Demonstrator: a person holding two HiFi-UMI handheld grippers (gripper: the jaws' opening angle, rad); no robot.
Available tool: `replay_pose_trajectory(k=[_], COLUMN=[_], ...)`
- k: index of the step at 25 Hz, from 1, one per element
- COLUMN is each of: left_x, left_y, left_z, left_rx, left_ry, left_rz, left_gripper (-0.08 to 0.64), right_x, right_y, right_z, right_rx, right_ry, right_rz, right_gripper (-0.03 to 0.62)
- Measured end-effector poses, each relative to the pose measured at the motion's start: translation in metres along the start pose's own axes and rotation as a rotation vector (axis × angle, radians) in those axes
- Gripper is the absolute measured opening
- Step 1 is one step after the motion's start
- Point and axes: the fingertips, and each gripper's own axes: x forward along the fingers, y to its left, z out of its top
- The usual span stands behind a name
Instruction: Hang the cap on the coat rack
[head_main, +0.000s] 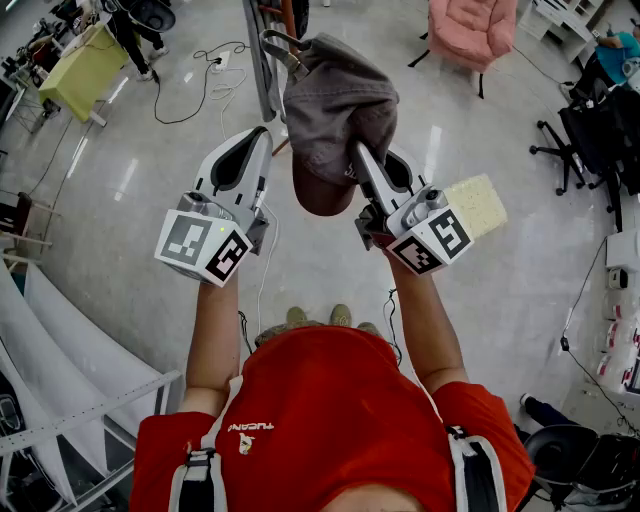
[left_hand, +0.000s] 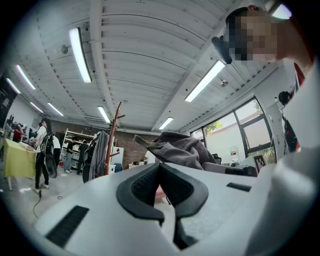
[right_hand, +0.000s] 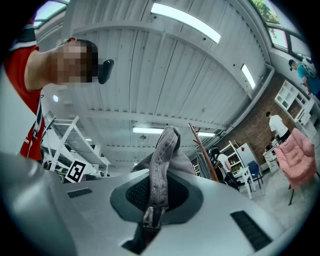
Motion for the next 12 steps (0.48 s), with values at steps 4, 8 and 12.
replay_pose_trajectory(k=[4, 8, 12], left_x=[0.005, 0.003, -0.001], left_y=[-0.006, -0.004, 0.005], left_z=[-0.003, -0.003, -0.005], left_rx=[0.012, 0.013, 0.016], left_ry=[0.014, 0.021, 0.020], left_rz=[0.012, 0.041, 0.082], left_gripper=[0.009, 0.009, 0.009], right_x=[-0.003, -0.003, -0.001], right_y=[-0.004, -0.005, -0.009], right_z=[0.001, 0.000, -0.002], right_rx=[0.029, 0.023, 0.018], right_ry=[-0.008, -0.006, -0.001], right_rz=[0.021, 0.040, 0.043], right_gripper=[0.029, 0.029, 0.029])
